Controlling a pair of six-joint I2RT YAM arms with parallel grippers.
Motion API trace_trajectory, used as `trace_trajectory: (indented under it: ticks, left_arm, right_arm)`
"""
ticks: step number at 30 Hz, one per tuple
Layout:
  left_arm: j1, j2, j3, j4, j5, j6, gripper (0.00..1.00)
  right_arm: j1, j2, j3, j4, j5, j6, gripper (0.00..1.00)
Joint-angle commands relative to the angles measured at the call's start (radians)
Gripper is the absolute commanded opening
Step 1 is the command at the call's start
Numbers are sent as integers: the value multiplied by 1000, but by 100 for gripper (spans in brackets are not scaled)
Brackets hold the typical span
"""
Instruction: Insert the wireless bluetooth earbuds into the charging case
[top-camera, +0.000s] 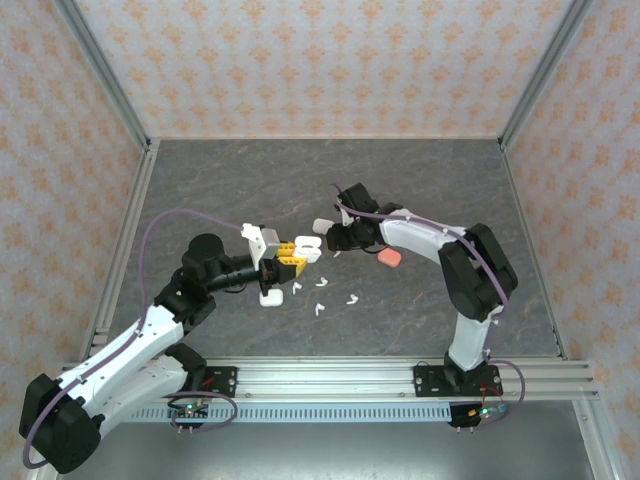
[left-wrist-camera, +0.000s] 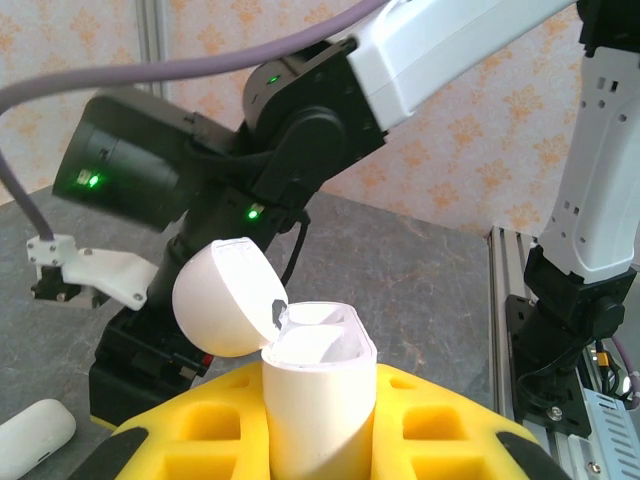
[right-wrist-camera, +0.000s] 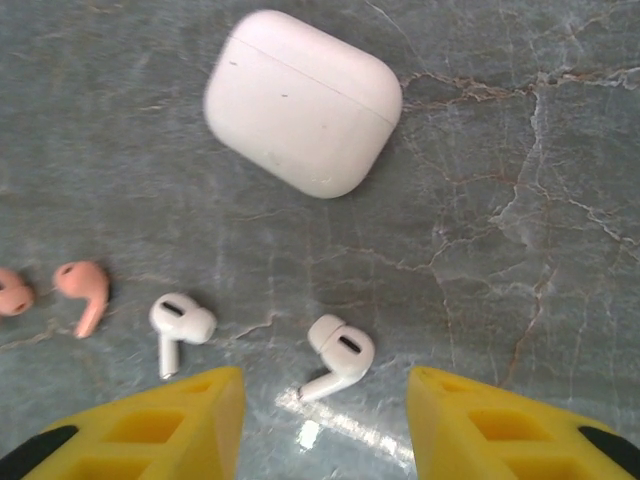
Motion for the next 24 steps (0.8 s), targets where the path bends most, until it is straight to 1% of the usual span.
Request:
trace_trajectory:
  ticks: [1, 10, 16, 24]
  left_arm:
    - [-8, -12, -1, 25, -8, 18, 0]
    - [-7, -15, 4, 7, -16, 25, 0]
    - [-7, -17, 6, 2, -21, 29, 0]
    - [-7, -18, 5, -1, -29, 27, 0]
  right_arm:
    - [4, 49, 51, -45, 38, 7, 45]
    - [17, 137, 111, -77, 33, -12, 40]
    - [25, 151, 109, -89, 32, -12, 38]
    - [33, 158, 94, -108, 38, -21, 31]
